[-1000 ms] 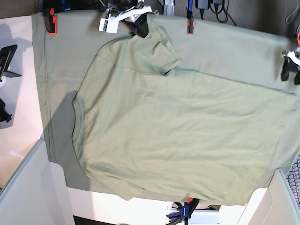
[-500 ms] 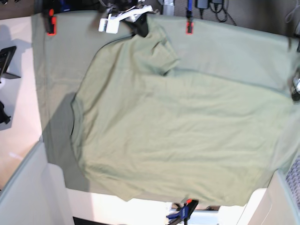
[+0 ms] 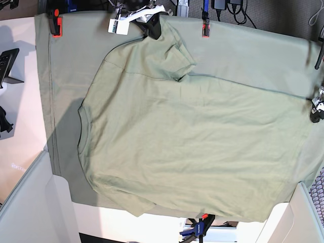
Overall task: Fold the T-shirt properly
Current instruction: 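Lower the left gripper onto the shirt's side edge and pinch it, then lift the shirt with both grippers and fold it over toward the hem, then hold the folded edge with both grippers and adjust the grip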
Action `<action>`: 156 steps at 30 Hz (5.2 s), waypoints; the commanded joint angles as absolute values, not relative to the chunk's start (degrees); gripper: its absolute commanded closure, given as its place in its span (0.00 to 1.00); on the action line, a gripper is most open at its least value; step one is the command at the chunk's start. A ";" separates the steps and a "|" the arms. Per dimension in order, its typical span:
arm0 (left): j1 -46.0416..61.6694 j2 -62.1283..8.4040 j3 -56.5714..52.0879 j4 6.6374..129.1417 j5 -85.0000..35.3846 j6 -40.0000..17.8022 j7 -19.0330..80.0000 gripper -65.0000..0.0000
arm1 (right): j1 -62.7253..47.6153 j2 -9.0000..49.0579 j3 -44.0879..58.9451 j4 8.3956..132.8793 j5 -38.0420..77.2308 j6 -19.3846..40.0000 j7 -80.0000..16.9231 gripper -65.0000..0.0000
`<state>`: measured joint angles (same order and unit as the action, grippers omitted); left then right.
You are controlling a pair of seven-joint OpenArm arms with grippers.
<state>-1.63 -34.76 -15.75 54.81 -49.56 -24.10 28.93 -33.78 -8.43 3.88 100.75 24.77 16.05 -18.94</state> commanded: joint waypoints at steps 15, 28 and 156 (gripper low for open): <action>5.85 -35.11 -15.31 63.13 -48.62 -26.89 34.22 0.40 | -33.95 -8.62 3.73 101.58 25.28 16.95 -17.43 1.00; 5.69 -35.14 -15.35 63.86 -48.62 -36.05 31.94 1.00 | -33.98 -8.62 3.73 101.60 25.28 16.95 -16.47 1.00; -15.35 -44.77 -9.52 41.58 -69.93 -40.00 37.17 0.42 | -3.86 -8.51 26.57 98.17 25.08 10.87 -32.21 0.31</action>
